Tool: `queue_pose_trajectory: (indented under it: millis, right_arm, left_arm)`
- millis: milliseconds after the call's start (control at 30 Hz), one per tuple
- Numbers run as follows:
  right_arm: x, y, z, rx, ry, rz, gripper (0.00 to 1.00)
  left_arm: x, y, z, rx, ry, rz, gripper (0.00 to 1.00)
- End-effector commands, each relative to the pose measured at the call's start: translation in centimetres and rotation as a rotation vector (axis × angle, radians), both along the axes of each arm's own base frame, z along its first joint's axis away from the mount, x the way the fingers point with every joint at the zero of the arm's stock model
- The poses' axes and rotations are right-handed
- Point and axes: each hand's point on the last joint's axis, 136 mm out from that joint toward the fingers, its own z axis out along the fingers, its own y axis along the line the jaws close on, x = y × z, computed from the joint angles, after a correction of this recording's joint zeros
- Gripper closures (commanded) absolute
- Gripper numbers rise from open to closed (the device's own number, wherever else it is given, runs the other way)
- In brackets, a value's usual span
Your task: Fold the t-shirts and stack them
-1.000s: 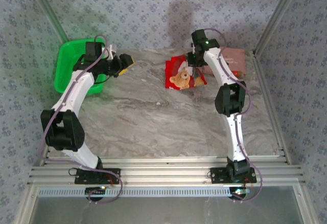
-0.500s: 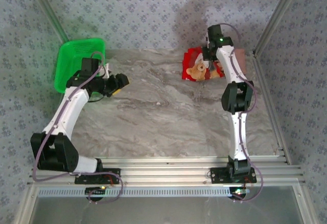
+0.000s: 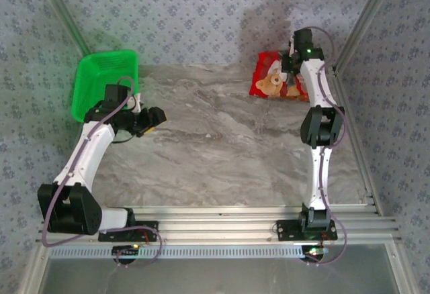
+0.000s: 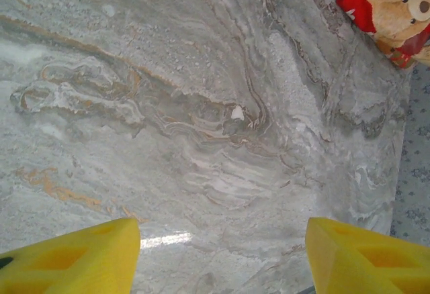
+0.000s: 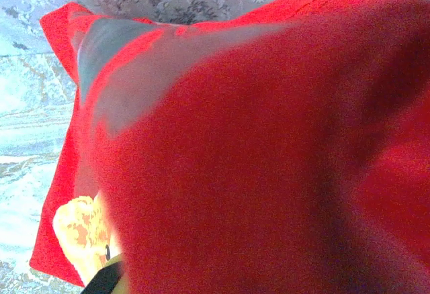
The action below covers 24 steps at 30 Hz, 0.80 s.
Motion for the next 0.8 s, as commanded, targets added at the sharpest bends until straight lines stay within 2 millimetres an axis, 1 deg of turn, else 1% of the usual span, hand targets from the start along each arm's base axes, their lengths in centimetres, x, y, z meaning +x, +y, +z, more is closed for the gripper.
queue_pose_trajectory:
  millis: [0, 100, 200, 300, 333, 400, 467, 500, 533, 567, 600, 633, 667, 700, 767]
  right_arm:
    - [1.1, -1.8, 3.6, 0.035, -0.110, -0.015, 1.00]
    - [1.1, -3.5, 2.5, 0.023, -0.090, -0.032, 1.00]
    - [1.2, -4.8, 2.0, 0.021, -0.089, -0.046, 1.00]
    - [1.1, -6.4, 1.1, 0.017, -0.072, -0.070, 1.00]
    - [1.1, -6.9, 0.7, 0.015, -0.068, -0.078, 0.99]
    - [1.3, -7.9, 0.1, 0.010, -0.073, -0.098, 0.92]
    - [1.4, -8.8, -0.8, 0.008, -0.063, -0.115, 0.90]
    - [1.4, -9.5, -1.1, 0.006, -0.061, -0.136, 0.83]
    - [1.4, -10.1, -1.5, 0.008, -0.058, -0.152, 0.81]
    - [1.4, -10.8, -1.7, 0.006, -0.060, -0.169, 0.83]
    - [1.4, -11.8, -1.9, -0.015, -0.061, -0.200, 0.82]
    - [1.3, -12.8, -1.8, -0.036, -0.064, -0.232, 0.72]
    - [1.1, -13.9, -1.6, -0.066, -0.070, -0.266, 0.56]
    - [1.0, -15.0, -1.3, -0.104, -0.079, -0.305, 0.45]
    - [0.7, -16.5, -0.3, -0.151, -0.097, -0.353, 0.32]
  left_arm:
    - [-1.2, 0.3, 0.0, 0.014, 0.005, -0.012, 0.34]
    - [-1.7, 0.5, -0.1, 0.021, 0.011, -0.010, 0.34]
    - [-1.8, 0.6, -0.1, 0.023, 0.014, -0.008, 0.35]
    - [-2.0, 0.6, -0.1, 0.025, 0.015, -0.002, 0.35]
    - [-2.1, 0.7, -0.1, 0.028, 0.018, 0.000, 0.35]
    - [-2.4, 0.8, -0.2, 0.036, 0.022, 0.001, 0.35]
    - [-2.6, 1.0, -0.3, 0.045, 0.030, 0.004, 0.35]
    - [-2.8, 1.1, -0.4, 0.049, 0.035, 0.007, 0.35]
    - [-2.9, 1.1, -0.4, 0.053, 0.038, 0.007, 0.35]
    - [-3.1, 1.2, -0.5, 0.058, 0.042, 0.011, 0.35]
    - [-3.2, 1.3, -0.5, 0.061, 0.046, 0.014, 0.35]
    - [-3.4, 1.3, -0.5, 0.059, 0.048, 0.016, 0.35]
    - [-3.5, 1.3, -0.3, 0.053, 0.043, 0.018, 0.35]
    - [-3.7, 1.2, 0.0, 0.047, 0.036, 0.023, 0.35]
    - [-4.1, 1.3, 0.3, 0.044, 0.033, 0.036, 0.34]
